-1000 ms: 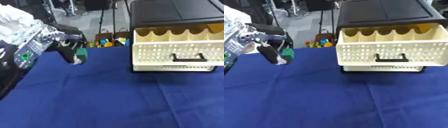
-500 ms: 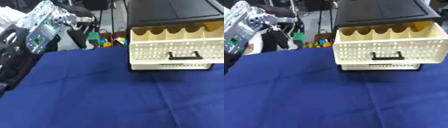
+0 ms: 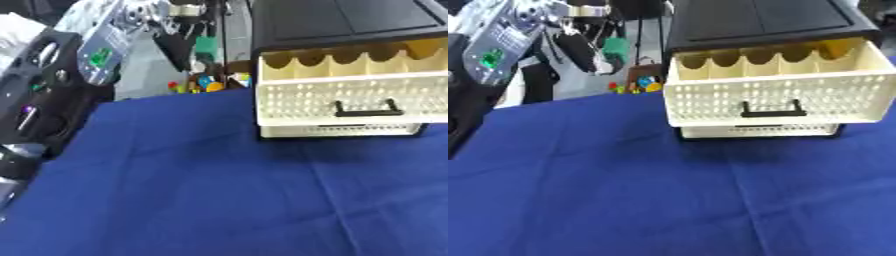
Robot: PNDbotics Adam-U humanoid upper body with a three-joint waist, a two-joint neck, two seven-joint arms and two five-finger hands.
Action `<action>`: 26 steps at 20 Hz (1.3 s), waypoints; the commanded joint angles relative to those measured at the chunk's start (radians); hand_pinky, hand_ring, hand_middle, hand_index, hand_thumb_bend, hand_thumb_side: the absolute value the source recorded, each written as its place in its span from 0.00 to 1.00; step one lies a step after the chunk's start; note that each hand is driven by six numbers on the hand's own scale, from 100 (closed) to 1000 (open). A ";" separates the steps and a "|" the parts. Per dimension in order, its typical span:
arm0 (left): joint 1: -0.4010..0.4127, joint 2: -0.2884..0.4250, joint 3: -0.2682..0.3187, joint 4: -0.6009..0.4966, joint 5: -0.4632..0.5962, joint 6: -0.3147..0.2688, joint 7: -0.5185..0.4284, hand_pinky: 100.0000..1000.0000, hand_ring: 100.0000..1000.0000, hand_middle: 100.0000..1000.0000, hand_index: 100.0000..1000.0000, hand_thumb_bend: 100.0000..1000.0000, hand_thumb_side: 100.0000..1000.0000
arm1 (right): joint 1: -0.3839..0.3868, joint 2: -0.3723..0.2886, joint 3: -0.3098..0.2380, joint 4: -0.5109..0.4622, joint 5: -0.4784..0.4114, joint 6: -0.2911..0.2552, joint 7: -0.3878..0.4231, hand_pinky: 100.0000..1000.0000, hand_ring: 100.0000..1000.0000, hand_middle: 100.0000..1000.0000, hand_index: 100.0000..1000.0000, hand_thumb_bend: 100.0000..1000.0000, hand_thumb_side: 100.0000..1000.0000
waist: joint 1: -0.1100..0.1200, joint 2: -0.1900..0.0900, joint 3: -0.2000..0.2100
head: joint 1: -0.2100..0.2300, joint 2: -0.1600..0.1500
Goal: Pick up objects from table and place into drawer.
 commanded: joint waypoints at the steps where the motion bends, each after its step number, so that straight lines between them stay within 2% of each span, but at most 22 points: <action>1: -0.040 -0.010 0.034 0.032 -0.023 0.001 0.051 0.14 0.25 0.31 0.47 0.00 0.18 | -0.020 -0.014 0.002 -0.015 -0.014 -0.011 -0.008 0.27 0.42 0.38 0.70 0.05 0.71 | -0.009 -0.011 -0.004 | 0.007 0.002; 11: -0.075 -0.048 0.029 0.083 -0.005 -0.010 0.136 0.12 0.24 0.30 0.46 0.00 0.17 | -0.028 -0.005 0.011 -0.015 -0.017 -0.008 -0.008 0.27 0.42 0.38 0.70 0.05 0.71 | -0.002 -0.007 -0.017 | 0.010 -0.004; 21: -0.088 -0.066 0.016 0.085 0.020 -0.008 0.135 0.12 0.24 0.30 0.45 0.00 0.17 | -0.030 0.002 0.014 -0.015 -0.018 -0.005 -0.008 0.27 0.42 0.38 0.70 0.05 0.71 | 0.001 -0.012 -0.022 | 0.012 -0.003; 24: -0.088 -0.067 0.014 0.080 0.029 -0.007 0.132 0.12 0.24 0.30 0.45 0.00 0.18 | -0.030 0.005 0.014 -0.015 -0.019 -0.005 -0.008 0.27 0.42 0.38 0.70 0.05 0.71 | 0.000 -0.014 -0.022 | 0.009 -0.020; 26: -0.087 -0.067 0.015 0.075 0.038 -0.004 0.133 0.12 0.24 0.30 0.45 0.00 0.18 | -0.030 0.006 0.014 -0.015 -0.020 -0.004 -0.008 0.27 0.42 0.38 0.70 0.05 0.71 | -0.001 -0.015 -0.021 | 0.004 -0.053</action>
